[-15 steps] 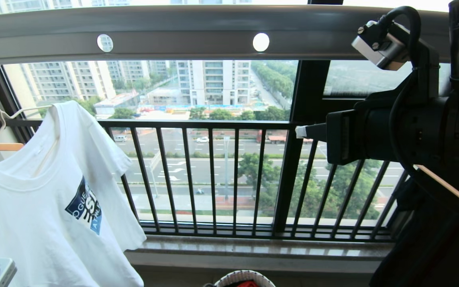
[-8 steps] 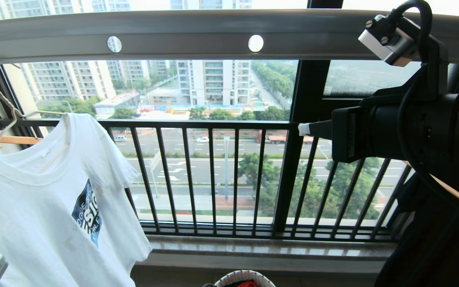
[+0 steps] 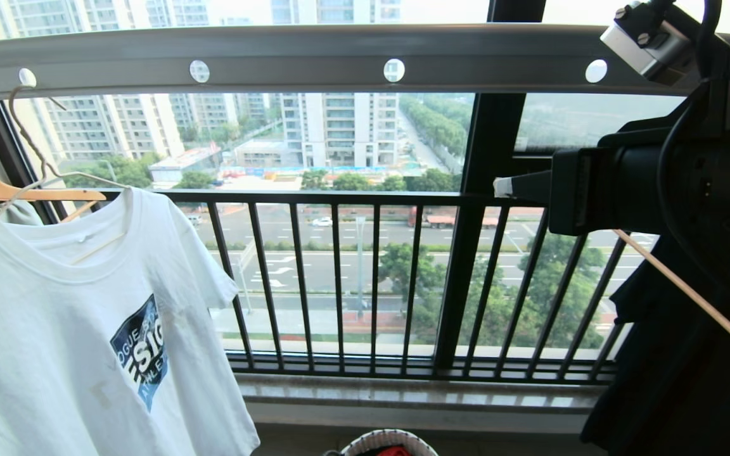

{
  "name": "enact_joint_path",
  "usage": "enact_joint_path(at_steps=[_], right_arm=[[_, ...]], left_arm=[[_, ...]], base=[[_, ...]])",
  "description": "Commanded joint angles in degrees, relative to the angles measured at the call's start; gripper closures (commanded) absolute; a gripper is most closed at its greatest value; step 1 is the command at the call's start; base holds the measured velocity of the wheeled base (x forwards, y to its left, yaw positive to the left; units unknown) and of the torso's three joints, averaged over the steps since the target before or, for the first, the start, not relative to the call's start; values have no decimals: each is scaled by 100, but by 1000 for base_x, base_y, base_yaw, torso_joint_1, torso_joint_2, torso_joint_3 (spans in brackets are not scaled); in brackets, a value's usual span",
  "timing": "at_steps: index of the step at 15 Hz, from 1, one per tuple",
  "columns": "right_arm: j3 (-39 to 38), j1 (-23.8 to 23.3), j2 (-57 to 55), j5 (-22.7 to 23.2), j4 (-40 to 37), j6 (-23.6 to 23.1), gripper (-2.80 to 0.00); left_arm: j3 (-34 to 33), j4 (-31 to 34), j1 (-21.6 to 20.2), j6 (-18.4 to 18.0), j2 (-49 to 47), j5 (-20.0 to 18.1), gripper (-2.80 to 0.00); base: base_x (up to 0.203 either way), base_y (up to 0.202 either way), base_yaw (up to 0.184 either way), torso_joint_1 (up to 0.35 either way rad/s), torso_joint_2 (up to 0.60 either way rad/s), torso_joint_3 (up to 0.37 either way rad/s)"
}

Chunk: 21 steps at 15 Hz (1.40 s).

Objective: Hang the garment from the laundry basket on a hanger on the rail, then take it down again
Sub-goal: Take the clothes off the clothes rack

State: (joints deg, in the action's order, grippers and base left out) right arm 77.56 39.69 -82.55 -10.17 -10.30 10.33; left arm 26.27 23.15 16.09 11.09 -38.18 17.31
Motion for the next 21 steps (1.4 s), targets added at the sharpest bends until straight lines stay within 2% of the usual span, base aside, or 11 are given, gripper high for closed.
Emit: enact_joint_path(at_steps=[1, 2, 5, 6, 7, 8, 9, 14, 19, 21], right_arm=[[14, -32, 70, -3, -7, 5, 0], [14, -36, 77, -3, -7, 5, 0], [14, -58, 73, -3, 2, -4, 0], [14, -58, 64, -3, -7, -4, 0], [14, -58, 55, -3, 2, -11, 0], [14, -58, 55, -3, 2, -22, 0], [22, -58, 69, -3, 2, -22, 0], [14, -58, 90, -3, 2, -22, 0], [14, -58, 257, -12, 2, -22, 0], [14, -66, 329, -12, 2, -22, 0]], left_arm=[[595, 717, -1, 5, 1020, -703, -280], [730, 841, -1, -22, 1265, -962, -280], [895, 913, 13, -119, 1732, -1368, -280], [964, 913, 32, -123, 1867, -1730, -280], [1052, 911, 34, -125, 1894, -1926, -280], [1058, 911, 41, -134, 1892, -1948, -280], [1033, 911, 34, -143, 1898, -1959, 0], [920, 902, -75, -131, 1979, -1919, 0], [939, 837, -946, -113, 2192, -1741, 0], [1116, 654, -1477, -125, 2186, -1841, 0]], base=[[0, 0, 0, 0, 0, 0], [0, 0, 0, 0, 0, 0], [0, 0, 0, 0, 0, 0], [0, 0, 0, 0, 0, 0], [0, 0, 0, 0, 0, 0], [0, 0, 0, 0, 0, 0], [0, 0, 0, 0, 0, 0], [0, 0, 0, 0, 0, 0], [0, 0, 0, 0, 0, 0], [0, 0, 0, 0, 0, 0]])
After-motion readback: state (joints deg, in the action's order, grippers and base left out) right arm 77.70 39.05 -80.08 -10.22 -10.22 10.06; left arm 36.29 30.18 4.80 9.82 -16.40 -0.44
